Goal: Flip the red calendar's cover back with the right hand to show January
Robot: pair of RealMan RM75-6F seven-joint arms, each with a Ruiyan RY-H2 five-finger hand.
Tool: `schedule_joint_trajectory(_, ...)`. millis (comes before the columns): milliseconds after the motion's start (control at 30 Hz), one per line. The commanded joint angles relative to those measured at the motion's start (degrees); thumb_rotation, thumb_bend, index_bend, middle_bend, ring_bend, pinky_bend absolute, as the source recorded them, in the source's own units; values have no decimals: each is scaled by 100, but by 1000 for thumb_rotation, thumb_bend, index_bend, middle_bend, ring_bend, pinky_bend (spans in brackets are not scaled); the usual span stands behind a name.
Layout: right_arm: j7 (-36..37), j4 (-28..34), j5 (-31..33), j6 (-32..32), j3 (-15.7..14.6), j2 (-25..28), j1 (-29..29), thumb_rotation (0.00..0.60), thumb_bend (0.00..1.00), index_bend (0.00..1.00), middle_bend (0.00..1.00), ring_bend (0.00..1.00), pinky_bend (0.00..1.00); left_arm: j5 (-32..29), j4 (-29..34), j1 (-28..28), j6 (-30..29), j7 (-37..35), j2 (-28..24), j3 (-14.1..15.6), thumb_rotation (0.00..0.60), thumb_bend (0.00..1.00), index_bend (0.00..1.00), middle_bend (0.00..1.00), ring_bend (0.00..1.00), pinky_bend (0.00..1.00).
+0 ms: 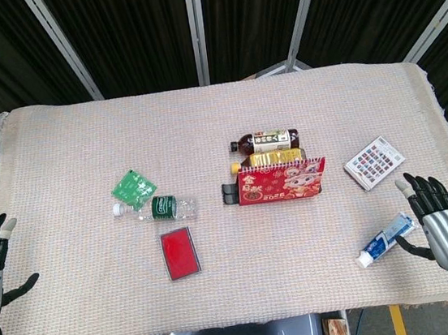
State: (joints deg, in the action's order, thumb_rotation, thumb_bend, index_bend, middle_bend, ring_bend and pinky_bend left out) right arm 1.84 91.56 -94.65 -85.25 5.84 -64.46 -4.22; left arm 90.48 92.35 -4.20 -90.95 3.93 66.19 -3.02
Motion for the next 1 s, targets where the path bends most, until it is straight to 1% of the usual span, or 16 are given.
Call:
schedule_joint_trajectory(33,19,12,-5,-36,-19,6,-4,600,129,0,0,0,0,11,14,8,-17,-16,-7,4,600,83,0,0,0,0)
schedule_joint_trajectory(367,168,99,32,-50,-85,41,-38,600,128,0,0,0,3,45,30,35,-79,-59,-30,13,600,83,0,0,0,0)
schedule_joint_trajectory(400,240,142,38,-19,-98,53,-57,600,129,0,31,16,52,44,37,40,-96,-76,-36,6,600,83,0,0,0,0)
schedule_joint_trajectory(433,292,180,55,9,-101,66,-77,600,130,0,85,62,122,41,48,42,-105,-99,-44,0,600,83,0,0,0,0)
schedule_joint_trajectory(467,364,242,107,34,-82,65,-98,600,141,0,215,178,266,37,57,44,-112,-117,-53,-6,600,83,0,0,0,0)
schedule_joint_trajectory(500,435,309,179,52,-51,50,-117,600,167,0,376,329,423,36,63,46,-123,-133,-60,-12,600,84,0,0,0,0)
schedule_joint_trajectory(533,577,413,286,116,-19,22,-155,600,191,0,467,421,503,36,66,50,-139,-148,-66,-19,600,84,0,0,0,0)
schedule_joint_trajectory(567,755,533,393,241,-19,17,-194,600,239,0,562,511,573,35,66,54,-151,-157,-68,-24,600,83,0,0,0,0)
schedule_joint_trajectory(600,1082,773,579,533,-51,61,-273,600,282,0,608,554,607,34,65,60,-174,-166,-69,-34,600,83,0,0,0,0)
schedule_joint_trajectory(700,2094,1414,956,1457,-160,349,-554,600,379,0,659,599,639,62,24,72,-282,-184,-28,-81,600,83,0,0,0,0)
schedule_joint_trajectory(733,2752,1689,1106,1905,-171,479,-718,600,403,0,669,606,643,77,-3,77,-327,-177,-8,-97,600,84,0,0,0,0)
schedule_joint_trajectory(767,3236,1843,1214,2205,-154,556,-837,600,438,0,682,618,650,86,-18,83,-358,-167,2,-107,600,84,0,0,0,0)
schedule_joint_trajectory(800,3703,1950,1313,2494,-119,626,-961,600,470,0,692,627,655,94,-26,89,-383,-161,9,-112,600,83,0,0,0,0)
schedule_joint_trajectory(900,4987,2062,1582,3255,35,733,-1308,600,524,0,705,639,662,121,0,104,-419,-212,1,-105,600,83,0,0,0,0)
schedule_joint_trajectory(1000,5986,2004,1809,3814,208,686,-1565,600,537,0,706,640,662,150,10,116,-455,-235,-23,-103,600,84,0,0,0,0)
